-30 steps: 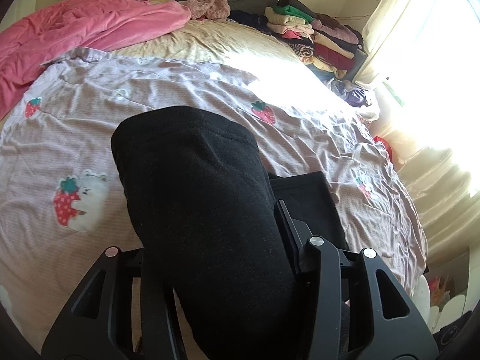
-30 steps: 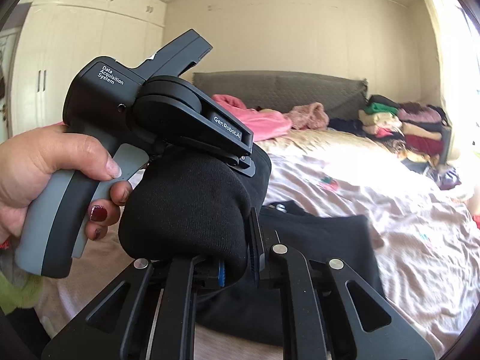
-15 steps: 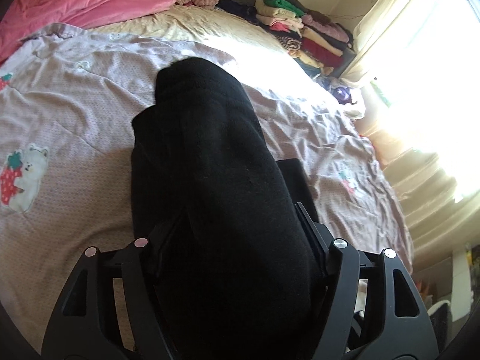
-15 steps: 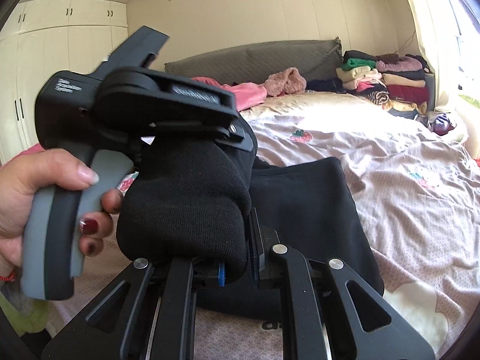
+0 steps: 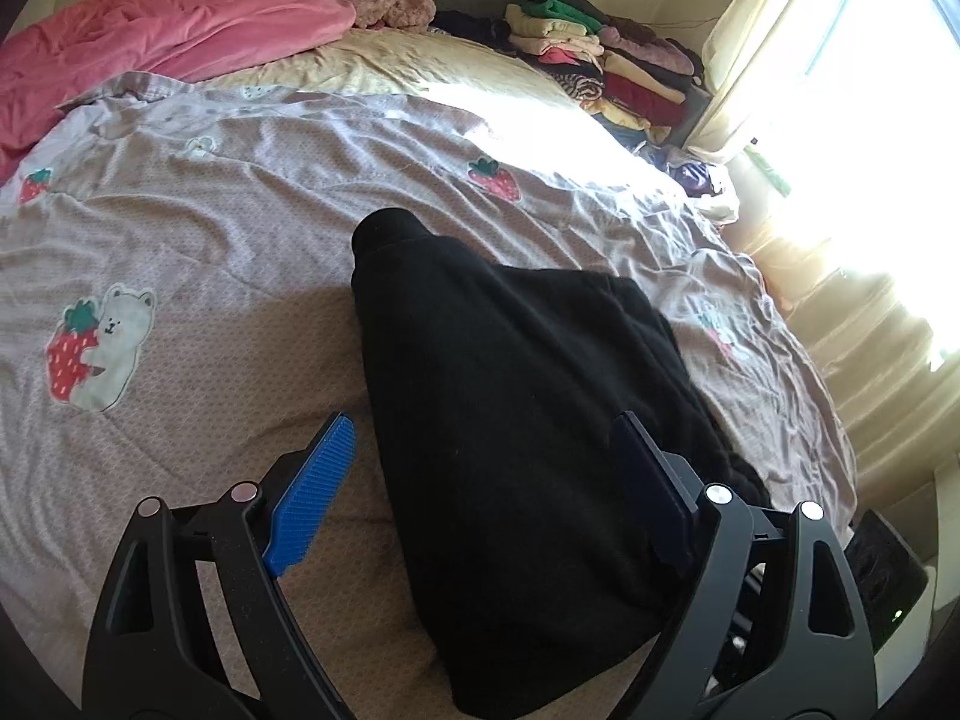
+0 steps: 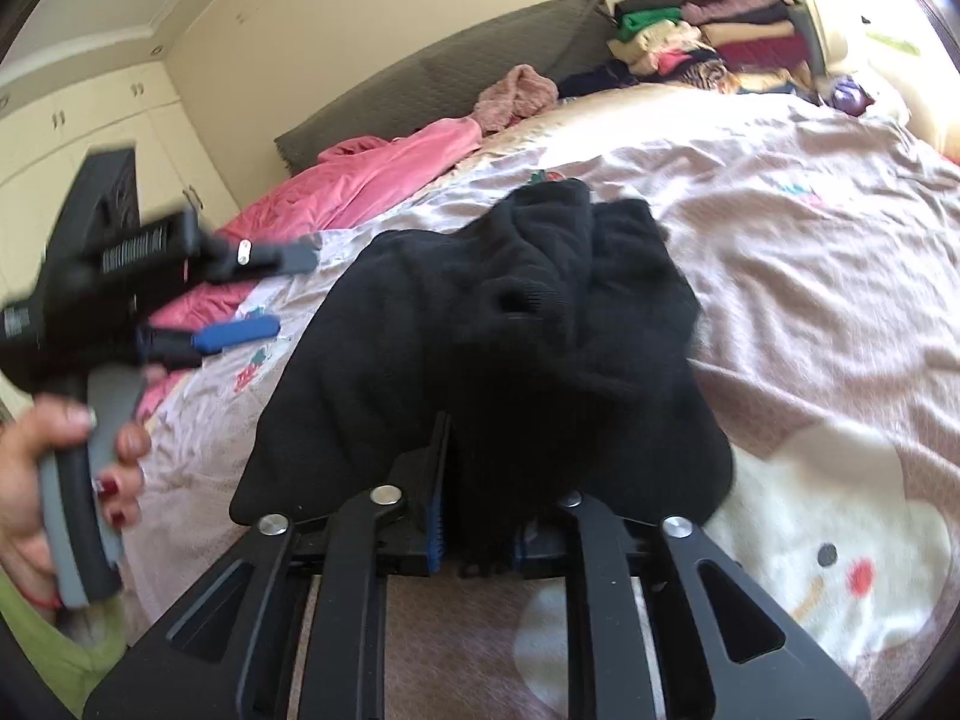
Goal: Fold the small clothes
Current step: 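Lay the folded side down and open both tools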
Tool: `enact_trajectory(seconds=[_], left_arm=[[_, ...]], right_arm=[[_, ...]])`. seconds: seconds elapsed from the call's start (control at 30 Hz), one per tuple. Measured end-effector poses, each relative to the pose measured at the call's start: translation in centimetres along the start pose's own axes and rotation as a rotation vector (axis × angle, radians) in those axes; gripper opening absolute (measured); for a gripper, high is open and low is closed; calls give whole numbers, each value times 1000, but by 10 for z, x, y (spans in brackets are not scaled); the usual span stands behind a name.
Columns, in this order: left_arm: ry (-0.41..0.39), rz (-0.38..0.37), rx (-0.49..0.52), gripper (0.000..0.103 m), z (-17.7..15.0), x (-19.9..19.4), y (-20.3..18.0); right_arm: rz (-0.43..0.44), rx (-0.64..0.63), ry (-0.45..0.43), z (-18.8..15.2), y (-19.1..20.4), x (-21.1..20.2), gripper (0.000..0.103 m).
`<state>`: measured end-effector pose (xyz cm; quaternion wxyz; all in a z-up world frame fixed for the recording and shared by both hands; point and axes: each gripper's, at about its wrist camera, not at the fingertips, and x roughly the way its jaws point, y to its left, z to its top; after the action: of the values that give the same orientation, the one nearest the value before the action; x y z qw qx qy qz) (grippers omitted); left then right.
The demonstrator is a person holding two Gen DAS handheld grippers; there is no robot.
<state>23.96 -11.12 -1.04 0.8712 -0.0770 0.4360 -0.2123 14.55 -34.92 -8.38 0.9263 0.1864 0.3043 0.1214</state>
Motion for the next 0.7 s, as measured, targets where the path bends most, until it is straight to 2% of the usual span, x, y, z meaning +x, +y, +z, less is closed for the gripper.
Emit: enact_trajectory(seconds=[0.1, 0.2, 0.27, 0.3, 0.37, 0.5, 0.6, 0.63, 0.7], left_arm=[[19, 17, 23, 80, -11, 3, -1], [41, 23, 45, 80, -20, 9, -3], [48, 28, 60, 80, -25, 12, -4], [49, 27, 64, 80, -28, 12, -5], [50, 31, 65, 80, -32, 14, -4], [41, 27, 59, 80, -35, 12, -2], [34, 33, 70, 80, -37, 9, -4], [32, 34, 73, 80, -37, 8, -5], [30, 37, 78, 80, -39, 8, -6]], right_arm=[[13, 20, -8, 0, -5, -15, 25], [24, 42, -25, 4, -15, -34, 36], [32, 79, -42, 9, -23, -47, 50], [35, 100, -51, 11, -25, -52, 52], [41, 143, -65, 25, -35, -57, 62], [30, 165, 10, 62, -45, -38, 64], [2, 107, 67, 89, -42, -12, 69], [-7, 90, 84, 95, -41, -3, 76], [-28, 76, 132, 106, -42, 19, 78]])
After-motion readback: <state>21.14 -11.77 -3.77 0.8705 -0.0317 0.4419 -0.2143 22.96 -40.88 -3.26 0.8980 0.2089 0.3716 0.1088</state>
